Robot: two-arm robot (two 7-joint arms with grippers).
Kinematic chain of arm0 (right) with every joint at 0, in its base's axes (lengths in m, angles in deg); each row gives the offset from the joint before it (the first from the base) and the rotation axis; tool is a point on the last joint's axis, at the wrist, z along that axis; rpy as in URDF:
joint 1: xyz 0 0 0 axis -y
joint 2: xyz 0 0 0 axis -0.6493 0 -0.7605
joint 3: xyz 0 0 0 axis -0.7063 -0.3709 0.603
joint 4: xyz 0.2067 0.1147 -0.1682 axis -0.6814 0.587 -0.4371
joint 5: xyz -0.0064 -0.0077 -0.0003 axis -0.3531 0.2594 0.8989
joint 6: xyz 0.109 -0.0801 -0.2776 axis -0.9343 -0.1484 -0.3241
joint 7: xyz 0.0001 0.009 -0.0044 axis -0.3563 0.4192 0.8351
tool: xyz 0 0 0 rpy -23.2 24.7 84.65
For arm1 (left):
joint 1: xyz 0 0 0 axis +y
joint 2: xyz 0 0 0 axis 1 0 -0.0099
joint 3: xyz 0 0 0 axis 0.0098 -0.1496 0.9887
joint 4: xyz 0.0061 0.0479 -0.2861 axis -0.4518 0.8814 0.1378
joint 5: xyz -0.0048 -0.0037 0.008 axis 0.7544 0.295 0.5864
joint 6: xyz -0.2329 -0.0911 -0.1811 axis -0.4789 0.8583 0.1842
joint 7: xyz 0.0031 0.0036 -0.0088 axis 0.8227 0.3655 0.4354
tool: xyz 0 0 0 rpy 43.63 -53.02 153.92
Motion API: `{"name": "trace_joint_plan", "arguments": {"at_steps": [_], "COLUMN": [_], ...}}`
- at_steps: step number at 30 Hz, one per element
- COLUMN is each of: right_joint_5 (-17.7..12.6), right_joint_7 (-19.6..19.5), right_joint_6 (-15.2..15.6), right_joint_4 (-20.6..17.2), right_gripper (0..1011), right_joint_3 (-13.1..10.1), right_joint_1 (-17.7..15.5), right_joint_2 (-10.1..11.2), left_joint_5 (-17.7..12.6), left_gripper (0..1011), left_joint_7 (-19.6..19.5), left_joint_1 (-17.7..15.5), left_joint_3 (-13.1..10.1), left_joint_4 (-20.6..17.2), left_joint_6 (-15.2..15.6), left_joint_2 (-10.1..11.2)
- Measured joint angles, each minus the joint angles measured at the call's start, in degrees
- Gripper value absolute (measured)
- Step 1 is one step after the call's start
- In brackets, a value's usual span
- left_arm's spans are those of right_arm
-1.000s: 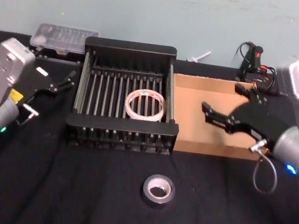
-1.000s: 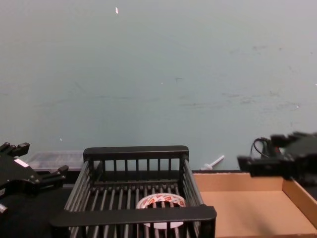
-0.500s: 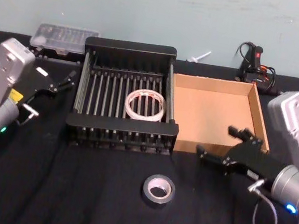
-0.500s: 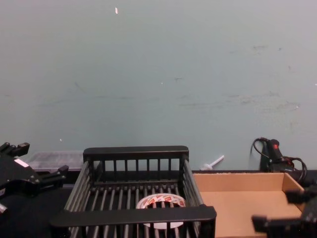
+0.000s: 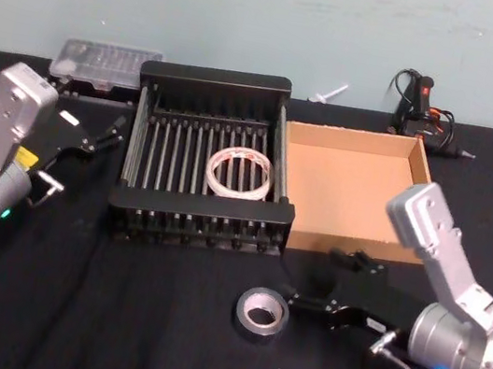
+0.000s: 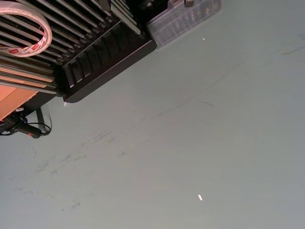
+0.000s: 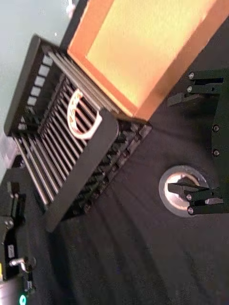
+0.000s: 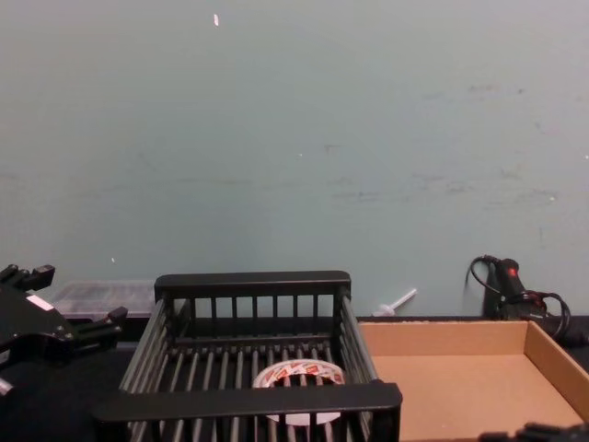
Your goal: Pick up the white tape and place it into the black box , Pick up the silver tape and place it into the brown box.
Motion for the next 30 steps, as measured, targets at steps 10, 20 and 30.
{"name": "trace_joint_plan", "arguments": {"at_steps": [10,20,30], "right_joint_5": [2.1,3.6,4.5], "right_joint_7": [0.6,1.1,1.3], "right_joint_6": [0.7,1.5,2.3], "right_joint_4": [1.8,3.5,5.2], "right_gripper": [1002,1003,1002], "right_joint_3": [3.6,4.9,5.5], "right_joint_1": [2.0,3.2,4.4], "right_joint_2": [-0.7,-1.3,-2.5], "left_joint_5": [0.0,0.0,0.0], "left_gripper": [1001,1001,1001], "left_joint_7": [0.0,0.0,0.0], "left_joint_1": [0.0,0.0,0.0], "left_joint_3": [0.0,0.0,0.0], "left_joint_4": [0.0,0.0,0.0], "left_joint_6": [0.0,0.0,0.0], "left_joint_2": [0.0,0.0,0.0]}}
